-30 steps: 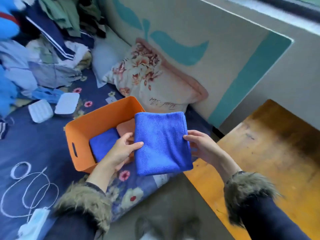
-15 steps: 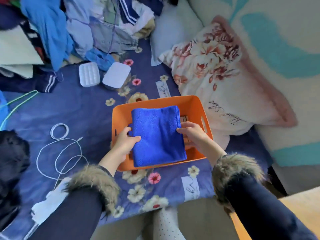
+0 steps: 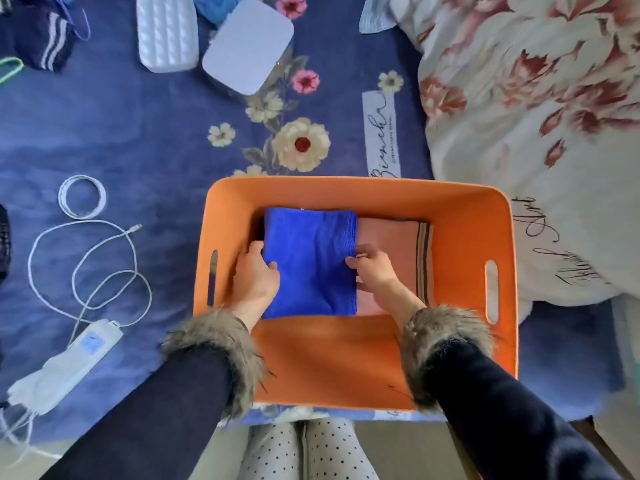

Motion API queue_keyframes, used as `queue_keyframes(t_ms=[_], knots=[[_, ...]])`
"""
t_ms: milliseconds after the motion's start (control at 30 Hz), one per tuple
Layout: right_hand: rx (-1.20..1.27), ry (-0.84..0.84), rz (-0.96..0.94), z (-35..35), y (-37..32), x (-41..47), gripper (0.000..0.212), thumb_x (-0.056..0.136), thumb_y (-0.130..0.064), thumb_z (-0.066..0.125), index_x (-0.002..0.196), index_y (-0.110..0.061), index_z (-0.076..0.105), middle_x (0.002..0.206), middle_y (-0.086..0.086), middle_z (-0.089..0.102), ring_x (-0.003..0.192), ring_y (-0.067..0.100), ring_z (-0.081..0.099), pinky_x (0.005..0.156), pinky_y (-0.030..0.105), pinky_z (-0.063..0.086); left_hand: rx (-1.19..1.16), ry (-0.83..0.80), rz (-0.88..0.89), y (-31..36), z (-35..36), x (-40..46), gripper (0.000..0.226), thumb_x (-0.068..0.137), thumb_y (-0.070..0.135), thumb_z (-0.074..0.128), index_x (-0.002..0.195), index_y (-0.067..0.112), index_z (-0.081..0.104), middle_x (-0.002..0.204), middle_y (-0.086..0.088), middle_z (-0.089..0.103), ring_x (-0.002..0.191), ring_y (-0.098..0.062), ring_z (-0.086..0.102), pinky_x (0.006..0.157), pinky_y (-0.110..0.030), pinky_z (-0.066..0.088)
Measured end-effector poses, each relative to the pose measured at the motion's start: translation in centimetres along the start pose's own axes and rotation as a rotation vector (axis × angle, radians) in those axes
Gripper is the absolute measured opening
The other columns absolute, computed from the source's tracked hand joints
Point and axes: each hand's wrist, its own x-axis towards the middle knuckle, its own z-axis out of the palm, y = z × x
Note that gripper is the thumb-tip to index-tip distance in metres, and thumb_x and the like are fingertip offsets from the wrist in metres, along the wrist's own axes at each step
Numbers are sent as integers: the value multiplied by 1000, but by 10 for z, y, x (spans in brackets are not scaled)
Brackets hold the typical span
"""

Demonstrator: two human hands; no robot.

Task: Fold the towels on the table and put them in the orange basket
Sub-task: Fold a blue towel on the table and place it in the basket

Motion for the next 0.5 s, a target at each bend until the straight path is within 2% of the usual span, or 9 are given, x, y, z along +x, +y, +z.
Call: queue_keyframes(t_ms=[67,133,267,333,400,500], knots=[[-32,17,-12,5,1,7,12,88,-8,54,97,-16,53,93,3,56,94,26,56,91,49,50,84,27,5,0,5,3,41,93,15,49,133,15,42,127,-14,48,115,-36,48,89,-43,41],[-27,14,-27,9,1,9,12,90,-7,52,97,-16,52,83,-3,54,95,27,57,87,44,51,176,57,-2,3,6,0,39,94,17,47,132,16,41,128,-14,45,114,-37,48,85,-45,41],[-30,16,-84,14,2,11,21,92,-5,49,113,-6,55,78,-5,52,85,19,50,60,21,40,239,115,19,2,8,-5,36,95,17,46,130,13,40,127,-13,44,109,-39,50,78,-46,42],[-65,33,-94,17,2,13,26,93,-5,48,119,-3,53,88,0,54,87,18,48,60,22,38,237,140,52,-1,9,-3,37,94,16,48,130,12,40,127,-13,45,107,-39,51,78,-48,43],[-120,53,-84,18,2,14,28,94,-6,46,122,-4,50,102,6,56,91,18,48,69,24,36,221,156,75,-3,11,0,39,93,14,51,130,11,39,127,-14,46,107,-39,52,78,-48,44],[-228,119,-111,18,5,17,29,93,-8,46,122,-4,49,117,14,59,102,28,54,69,20,32,225,187,137,-3,12,5,45,90,9,54,132,10,37,126,-17,45,103,-40,53,75,-48,44]])
